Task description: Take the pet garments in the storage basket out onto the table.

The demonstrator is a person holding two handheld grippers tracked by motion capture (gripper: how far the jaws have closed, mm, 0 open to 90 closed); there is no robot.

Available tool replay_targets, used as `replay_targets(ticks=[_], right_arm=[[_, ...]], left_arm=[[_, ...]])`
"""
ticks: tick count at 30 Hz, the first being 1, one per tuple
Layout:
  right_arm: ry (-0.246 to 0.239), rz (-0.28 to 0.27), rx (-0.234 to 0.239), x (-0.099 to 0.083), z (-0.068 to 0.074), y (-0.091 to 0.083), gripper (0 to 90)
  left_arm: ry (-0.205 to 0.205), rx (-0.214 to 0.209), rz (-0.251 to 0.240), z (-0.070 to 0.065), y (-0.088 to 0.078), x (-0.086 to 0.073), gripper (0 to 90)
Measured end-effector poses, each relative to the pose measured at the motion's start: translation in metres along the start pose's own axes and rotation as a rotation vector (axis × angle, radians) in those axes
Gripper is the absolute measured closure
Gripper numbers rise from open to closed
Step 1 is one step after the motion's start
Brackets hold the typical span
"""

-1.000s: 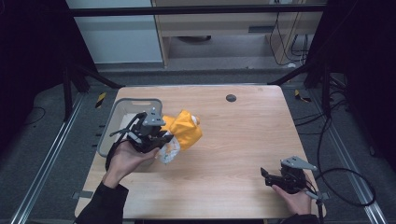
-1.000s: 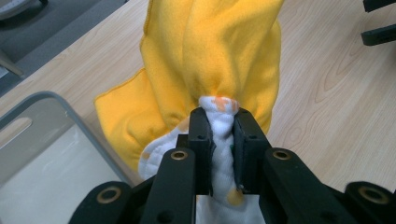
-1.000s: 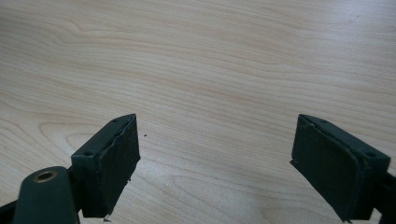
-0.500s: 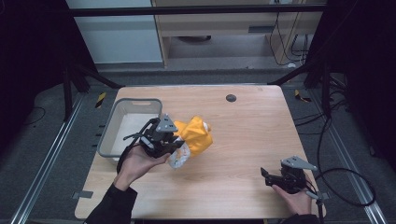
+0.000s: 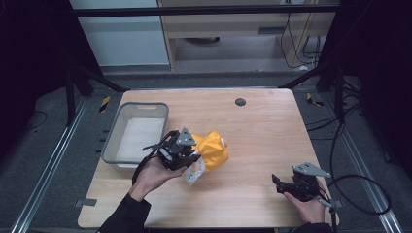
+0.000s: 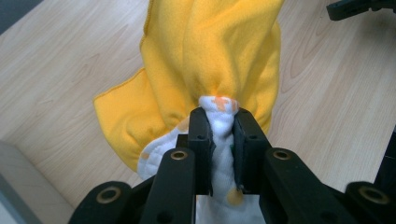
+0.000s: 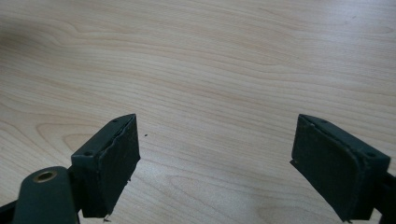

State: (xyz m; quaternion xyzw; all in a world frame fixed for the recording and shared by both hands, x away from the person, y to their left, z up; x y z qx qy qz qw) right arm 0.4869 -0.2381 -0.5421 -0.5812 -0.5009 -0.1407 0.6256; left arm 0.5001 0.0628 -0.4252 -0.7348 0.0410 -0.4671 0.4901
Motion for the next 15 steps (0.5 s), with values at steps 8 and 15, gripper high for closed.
replay_targets(ticks=[8, 15], right_arm=[[0.002, 0.001, -0.002, 0.000, -0.001, 0.000, 14.9], [0.005, 0.001, -0.003, -0.001, -0.001, 0.000, 14.9]], left_arm=[[0.013, -0.015, 0.039, -0.006, 0.020, -0.007, 79.1], [0.019, -0.032, 0.063, -0.012, 0.035, -0.014, 79.1]])
Point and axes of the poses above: each handheld gripper's, and its own axes: y roughly forward along the jaws, x roughly out of its top, z roughly to its left, the point moved 10 cm from there along y, roughly forward along the jaws, and after that the axes turned 15 degrees about -y, right-handed, at the moved point
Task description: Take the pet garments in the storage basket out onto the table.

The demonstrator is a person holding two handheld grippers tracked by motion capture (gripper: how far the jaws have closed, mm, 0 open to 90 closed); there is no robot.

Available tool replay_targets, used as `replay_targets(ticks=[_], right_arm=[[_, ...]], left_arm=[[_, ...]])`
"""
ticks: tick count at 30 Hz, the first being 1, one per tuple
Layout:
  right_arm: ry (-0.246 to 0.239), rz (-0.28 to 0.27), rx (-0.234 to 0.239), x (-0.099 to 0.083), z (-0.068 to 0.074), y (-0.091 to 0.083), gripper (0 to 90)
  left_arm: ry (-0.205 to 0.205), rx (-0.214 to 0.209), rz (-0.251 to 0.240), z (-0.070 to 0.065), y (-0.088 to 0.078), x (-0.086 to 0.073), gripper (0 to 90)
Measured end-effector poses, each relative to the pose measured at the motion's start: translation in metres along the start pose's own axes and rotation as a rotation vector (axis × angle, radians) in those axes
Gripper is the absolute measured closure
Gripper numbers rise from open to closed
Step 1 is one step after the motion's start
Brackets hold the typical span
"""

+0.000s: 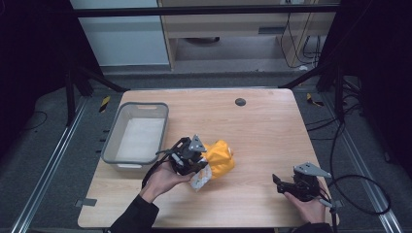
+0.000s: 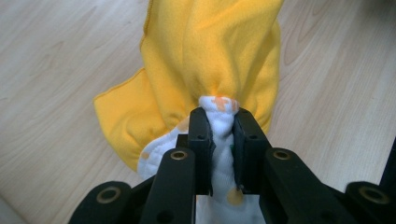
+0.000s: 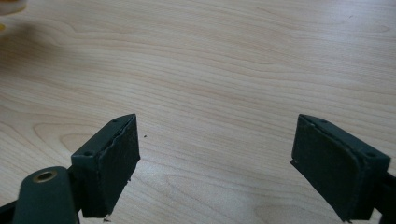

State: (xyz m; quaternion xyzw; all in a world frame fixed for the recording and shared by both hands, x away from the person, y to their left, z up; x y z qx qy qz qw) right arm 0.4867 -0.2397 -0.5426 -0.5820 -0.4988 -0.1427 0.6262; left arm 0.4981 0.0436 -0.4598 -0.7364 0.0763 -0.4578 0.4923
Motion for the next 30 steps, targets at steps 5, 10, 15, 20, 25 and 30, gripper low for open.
replay_targets(ticks=[5, 10, 15, 20, 25, 30], right_arm=[[0.008, 0.001, 0.002, 0.000, 0.001, -0.001, 14.9], [-0.003, -0.001, -0.005, 0.000, -0.001, 0.000, 14.9], [-0.001, 0.000, -0.005, -0.001, -0.001, 0.000, 14.9], [0.001, 0.000, -0.003, -0.001, -0.001, 0.000, 14.8], [-0.003, 0.000, -0.004, -0.001, -0.001, 0.000, 14.8], [-0.006, 0.003, -0.001, -0.001, -0.001, 0.000, 14.8]], left_arm=[[0.001, -0.005, 0.008, -0.003, 0.008, -0.003, 79.1], [0.009, -0.016, 0.019, -0.007, 0.017, -0.006, 79.1], [0.015, -0.018, 0.026, -0.010, 0.026, -0.010, 79.0], [0.022, -0.028, 0.032, -0.013, 0.033, -0.013, 78.6], [0.028, -0.031, 0.042, -0.015, 0.039, -0.016, 77.7], [0.039, -0.046, 0.059, -0.019, 0.046, -0.019, 76.2]])
Point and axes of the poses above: each handheld gripper's, and its own axes: y roughly forward along the jaws, x roughly out of its top, z roughly to its left, the point moved 10 cm from there along y, roughly forward along the jaws, and after that the axes turned 15 degrees about -y, right-handed, at the moved point
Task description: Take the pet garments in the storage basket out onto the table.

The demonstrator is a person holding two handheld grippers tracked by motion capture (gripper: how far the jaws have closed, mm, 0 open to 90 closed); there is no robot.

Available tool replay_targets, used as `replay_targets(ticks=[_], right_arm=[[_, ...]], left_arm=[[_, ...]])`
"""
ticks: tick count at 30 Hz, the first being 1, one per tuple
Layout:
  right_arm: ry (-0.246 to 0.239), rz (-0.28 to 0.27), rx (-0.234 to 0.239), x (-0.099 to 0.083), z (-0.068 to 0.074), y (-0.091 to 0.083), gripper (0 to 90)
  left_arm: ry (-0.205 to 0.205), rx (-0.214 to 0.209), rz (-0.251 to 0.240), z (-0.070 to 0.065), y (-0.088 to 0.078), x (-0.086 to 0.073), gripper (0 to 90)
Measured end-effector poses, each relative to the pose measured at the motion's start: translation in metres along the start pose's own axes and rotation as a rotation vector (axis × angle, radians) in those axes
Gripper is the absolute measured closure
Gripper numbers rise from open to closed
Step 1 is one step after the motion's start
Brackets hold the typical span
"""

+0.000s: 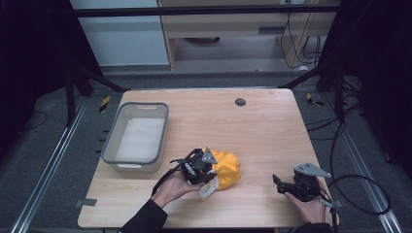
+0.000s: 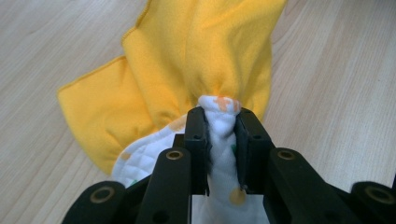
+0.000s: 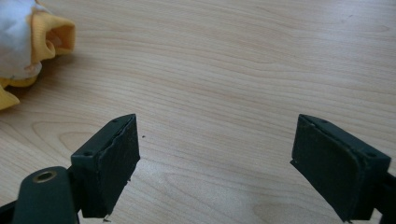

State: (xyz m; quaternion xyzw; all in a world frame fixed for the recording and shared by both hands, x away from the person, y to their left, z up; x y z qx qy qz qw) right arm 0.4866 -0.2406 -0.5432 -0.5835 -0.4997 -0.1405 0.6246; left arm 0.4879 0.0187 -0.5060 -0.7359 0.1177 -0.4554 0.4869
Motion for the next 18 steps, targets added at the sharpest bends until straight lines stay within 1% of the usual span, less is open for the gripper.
replay_targets(ticks=[7, 12, 13, 14, 18], right_arm=[[-0.002, 0.001, -0.002, -0.0003, -0.0006, 0.0001, 14.8], [-0.005, 0.008, -0.002, -0.0010, 0.0001, 0.0005, 14.7], [0.000, 0.010, 0.001, -0.0010, 0.0007, 0.0003, 14.7], [-0.009, 0.010, -0.003, -0.0012, -0.0002, 0.0008, 14.7], [-0.012, 0.010, -0.005, -0.0013, -0.0002, 0.0012, 14.6]], left_arm=[[0.005, -0.002, 0.010, -0.0026, 0.0058, -0.0026, 73.7], [-0.007, -0.008, 0.012, -0.0023, 0.0064, -0.0035, 70.0], [-0.010, -0.009, 0.013, -0.0022, 0.0067, -0.0038, 69.2], [-0.012, -0.009, 0.013, -0.0020, 0.0069, -0.0041, 68.3], [-0.023, -0.003, 0.021, -0.0010, 0.0083, -0.0065, 62.0]])
Point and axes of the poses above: each handheld gripper's, and its own axes: y roughly forward along the jaws, x roughly out of its top, z roughly to its left, the point moved 10 cm from there along y, roughly forward along the jaws, and after that the axes turned 15 degrees about -y, right-handed, at the moved point
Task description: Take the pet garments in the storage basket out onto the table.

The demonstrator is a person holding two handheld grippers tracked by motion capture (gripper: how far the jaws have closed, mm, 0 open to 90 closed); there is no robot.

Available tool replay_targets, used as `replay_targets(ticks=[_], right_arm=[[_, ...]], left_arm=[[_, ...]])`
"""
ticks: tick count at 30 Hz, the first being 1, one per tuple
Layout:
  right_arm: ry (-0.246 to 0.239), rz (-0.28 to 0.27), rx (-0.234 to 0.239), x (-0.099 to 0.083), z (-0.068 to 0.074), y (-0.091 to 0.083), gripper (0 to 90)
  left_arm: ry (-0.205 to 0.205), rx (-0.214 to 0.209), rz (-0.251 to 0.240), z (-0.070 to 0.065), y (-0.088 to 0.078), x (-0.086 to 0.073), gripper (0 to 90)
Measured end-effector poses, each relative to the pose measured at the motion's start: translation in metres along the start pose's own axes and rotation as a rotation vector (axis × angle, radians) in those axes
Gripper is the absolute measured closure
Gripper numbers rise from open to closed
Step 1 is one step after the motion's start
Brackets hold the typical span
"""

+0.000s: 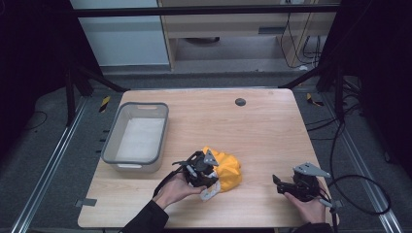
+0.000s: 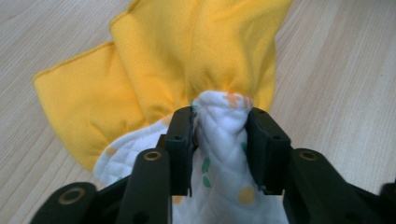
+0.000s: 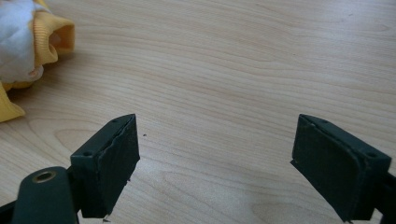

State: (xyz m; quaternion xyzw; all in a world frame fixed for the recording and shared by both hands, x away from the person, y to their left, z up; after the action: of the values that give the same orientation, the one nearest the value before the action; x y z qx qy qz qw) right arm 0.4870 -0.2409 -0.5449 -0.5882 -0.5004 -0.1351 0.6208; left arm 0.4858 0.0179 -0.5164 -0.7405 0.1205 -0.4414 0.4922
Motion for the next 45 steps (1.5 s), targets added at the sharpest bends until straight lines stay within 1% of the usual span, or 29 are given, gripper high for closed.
replay_targets(ticks=[2, 5, 8, 13, 18, 22, 24, 27, 34, 38, 39, 43, 45], right_arm=[[0.005, 0.003, 0.002, 0.000, 0.001, 0.000, 14.6], [-0.004, 0.003, 0.001, 0.000, 0.001, 0.001, 14.4], [0.000, 0.004, 0.000, 0.000, 0.001, 0.001, 14.3], [0.003, 0.006, -0.004, -0.001, 0.000, 0.001, 14.1], [0.002, 0.007, -0.006, -0.001, 0.000, 0.001, 13.4], [0.006, 0.008, -0.004, -0.001, 0.001, 0.001, 13.1], [0.004, 0.010, -0.005, -0.002, 0.000, 0.000, 13.1], [0.000, 0.010, -0.009, -0.002, -0.001, 0.001, 13.1], [-0.002, 0.010, -0.010, -0.002, -0.001, 0.001, 12.8], [-0.001, 0.011, -0.010, -0.002, -0.001, 0.001, 12.7], [-0.001, 0.011, -0.010, -0.002, -0.001, 0.001, 12.6], [-0.001, 0.011, -0.010, -0.002, -0.001, 0.001, 12.5], [0.000, 0.011, -0.011, -0.002, -0.001, 0.000, 12.5]], left_arm=[[-0.004, -0.001, 0.017, 0.000, 0.001, -0.002, 58.7], [-0.015, 0.007, 0.017, 0.002, 0.001, -0.003, 54.1], [-0.020, 0.019, 0.020, 0.004, 0.000, -0.005, 47.4], [-0.030, 0.020, 0.021, 0.007, -0.002, -0.009, 38.7], [-0.057, 0.028, 0.001, 0.012, -0.007, -0.012, 27.3], [-0.074, 0.041, -0.010, 0.016, -0.010, -0.015, 22.5], [-0.078, 0.045, -0.020, 0.017, -0.013, -0.015, 21.2], [-0.088, 0.041, -0.047, 0.018, -0.019, -0.016, 20.0], [-0.100, 0.057, -0.106, 0.018, -0.030, -0.014, 15.8], [-0.111, 0.056, -0.142, 0.017, -0.037, -0.014, 15.1], [-0.111, 0.056, -0.144, 0.016, -0.038, -0.014, 15.1], [-0.126, 0.061, -0.172, 0.018, -0.044, -0.015, 15.0], [-0.139, 0.062, -0.194, 0.019, -0.048, -0.015, 15.0]])
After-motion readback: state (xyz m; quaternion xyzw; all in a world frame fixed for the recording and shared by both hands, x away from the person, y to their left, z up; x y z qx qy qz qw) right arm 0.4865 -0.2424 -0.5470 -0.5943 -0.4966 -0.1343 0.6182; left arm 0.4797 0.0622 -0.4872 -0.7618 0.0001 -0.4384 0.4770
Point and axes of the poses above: each handheld gripper's, and its own axes: y roughly forward along the jaws, x roughly out of its top, z roughly to its left, the point moved 10 cm from there along y, roughly forward along the jaws, and after that the axes turned 15 degrees about -y, right-handed, at the moved point
